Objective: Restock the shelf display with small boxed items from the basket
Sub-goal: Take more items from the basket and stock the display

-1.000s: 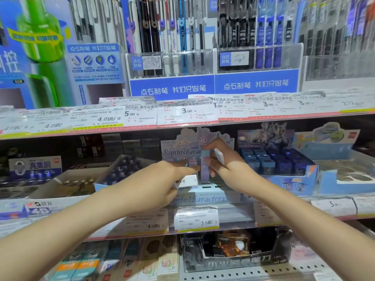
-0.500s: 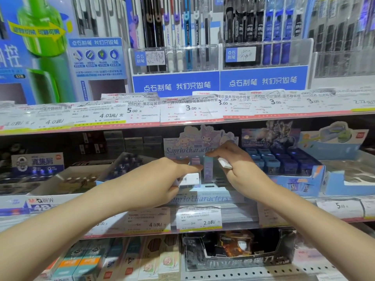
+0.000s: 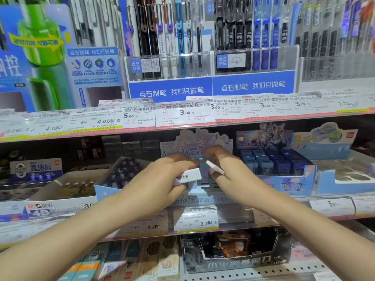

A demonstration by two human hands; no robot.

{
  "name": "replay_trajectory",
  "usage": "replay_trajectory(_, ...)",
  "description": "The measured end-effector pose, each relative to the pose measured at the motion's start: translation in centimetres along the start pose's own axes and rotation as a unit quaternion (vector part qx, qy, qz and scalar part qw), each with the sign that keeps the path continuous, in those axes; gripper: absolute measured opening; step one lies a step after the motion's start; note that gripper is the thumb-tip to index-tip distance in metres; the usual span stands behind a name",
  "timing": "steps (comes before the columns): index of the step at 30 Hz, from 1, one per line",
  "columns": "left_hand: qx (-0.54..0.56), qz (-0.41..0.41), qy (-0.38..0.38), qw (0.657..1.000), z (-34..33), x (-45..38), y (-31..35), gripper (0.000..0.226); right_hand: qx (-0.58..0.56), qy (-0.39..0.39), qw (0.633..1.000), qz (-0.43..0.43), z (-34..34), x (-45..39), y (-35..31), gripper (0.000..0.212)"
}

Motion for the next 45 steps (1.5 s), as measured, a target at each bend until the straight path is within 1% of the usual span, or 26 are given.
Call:
replay_trajectory(1, 0.014, -0.003, 0.024, 1.000, 0.1, 0.1, 0.1, 0.037, -0.070, -0.034, 0.997, -0.024, 0.1, 0.2, -0.4, 0.022)
replay_trajectory(3, 0.061, -0.021, 0.070, 0.995, 0.3, 0.2, 0.4, 0.015, -0.205, -0.124, 0.967, -0.083, 0.4, 0.8, -1.0, 0.013)
replay_trajectory(4, 0.083, -0.019, 0.085, 0.993, 0.4, 0.2, 0.4, 0.015, -0.253, -0.167, 0.946, -0.117, 0.6, 1.0, -1.2, 0.013)
replay_trajectory(5, 0.108, -0.008, 0.092, 0.990, 0.5, 0.2, 0.5, 0.028, -0.283, -0.208, 0.924, -0.149, 0.8, 1.1, -1.2, 0.017)
replay_trajectory(7, 0.150, 0.019, 0.090, 0.984, 0.5, 0.1, 0.6, 0.052, -0.285, -0.284, 0.898, -0.180, 0.9, 1.4, -1.3, 0.026)
replay_trajectory(8, 0.166, 0.030, 0.083, 0.982, 0.5, 0.1, 0.8, 0.059, -0.264, -0.316, 0.893, -0.180, 0.8, 1.5, -1.3, 0.026)
replay_trajectory(9, 0.184, 0.039, 0.069, 0.980, 0.6, 0.0, 1.0, 0.061, -0.240, -0.343, 0.891, -0.176, 0.7, 1.5, -1.4, 0.026)
replay_trajectory(10, 0.206, 0.047, 0.059, 0.976, 0.6, -0.1, 1.2, 0.057, -0.218, -0.363, 0.889, -0.172, 0.6, 1.5, -1.4, 0.026)
replay_trajectory(13, 0.241, 0.056, 0.023, 0.969, 0.5, -0.7, 1.8, 0.022, -0.199, -0.393, 0.880, -0.175, 0.3, 1.3, -1.6, 0.027)
replay_trajectory(15, 0.249, 0.052, -0.005, 0.967, 0.6, -0.9, 2.0, 0.011, -0.200, -0.410, 0.873, -0.171, 0.4, 1.1, -1.9, 0.027)
replay_trajectory(16, 0.248, 0.052, -0.011, 0.967, 0.6, -0.9, 2.0, 0.011, -0.209, -0.412, 0.871, -0.167, 0.6, 1.1, -2.1, 0.024)
replay_trajectory(18, 0.238, 0.062, -0.008, 0.969, 0.8, -0.9, 1.8, 0.012, -0.255, -0.398, 0.867, -0.162, 1.0, 0.9, -1.9, 0.016)
replay_trajectory(20, 0.228, 0.089, 0.008, 0.970, 0.9, -0.7, 1.3, 0.014, -0.304, -0.351, 0.870, -0.162, 1.5, 0.7, -1.0, 0.029)
replay_trajectory(22, 0.222, 0.116, 0.021, 0.968, 0.8, -0.3, 0.6, 0.017, -0.336, -0.278, 0.884, -0.169, 1.8, 0.5, -0.2, 0.031)
replay_trajectory(24, 0.219, 0.140, 0.017, 0.966, 0.5, 0.1, 0.3, 0.024, -0.379, -0.195, 0.887, -0.178, 1.9, 0.6, 0.3, 0.024)
replay_trajectory(26, 0.222, 0.167, 0.017, 0.961, 0.1, 0.4, 0.3, 0.027, -0.415, -0.127, 0.885, -0.168, 1.5, 0.8, 0.3, 0.015)
replay_trajectory(29, 0.261, 0.219, 0.045, 0.939, -0.4, 0.4, 0.3, 0.026, -0.454, -0.058, 0.878, -0.139, 0.6, 1.1, -0.1, 0.014)
replay_trajectory(31, 0.307, 0.248, 0.075, 0.916, -0.8, 0.4, 0.4, 0.023, -0.455, -0.044, 0.882, -0.116, 0.3, 1.3, -0.4, 0.018)
replay_trajectory(32, 0.317, 0.255, 0.086, 0.910, -0.9, 0.3, 0.5, 0.022, -0.445, -0.047, 0.888, -0.103, 0.2, 1.4, -0.6, 0.019)
replay_trajectory(35, 0.298, 0.237, 0.098, 0.919, -0.9, 0.2, 0.9, 0.020, -0.437, -0.049, 0.895, -0.076, -0.2, 1.2, -0.7, 0.021)
replay_trajectory(37, 0.275, 0.205, 0.102, 0.934, -0.6, 0.2, 0.9, 0.020, -0.437, -0.027, 0.896, -0.074, -0.1, 0.8, -0.4, 0.030)
replay_trajectory(39, 0.219, 0.167, 0.108, 0.955, -0.3, 0.2, 0.3, 0.020, -0.415, 0.010, 0.907, -0.077, 0.3, 0.4, 0.3, 0.038)
replay_trajectory(41, 0.139, 0.126, 0.081, 0.979, -0.1, 0.2, -0.1, 0.029, -0.354, 0.042, 0.932, -0.067, 0.9, 0.0, 0.9, 0.041)
replay_trajectory(43, 0.060, 0.091, 0.024, 0.994, 0.0, 0.2, -0.3, 0.034, -0.277, 0.063, 0.958, -0.041, 1.2, -0.3, 1.4, 0.041)
replay_trajectory(45, 0.013, 0.073, -0.016, 0.997, -0.2, 0.2, -0.5, 0.025, -0.222, 0.074, 0.972, -0.016, 1.1, -0.7, 1.6, 0.042)
Point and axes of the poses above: each hand's wrist, its own x-axis away from the middle knuckle, its own z-axis out of the back of the hand, y = z × x, the point moved 2 cm from there along -x, towards the middle knuckle, and after that the axes turned 8 degrees about y, right-handed, at the moved point
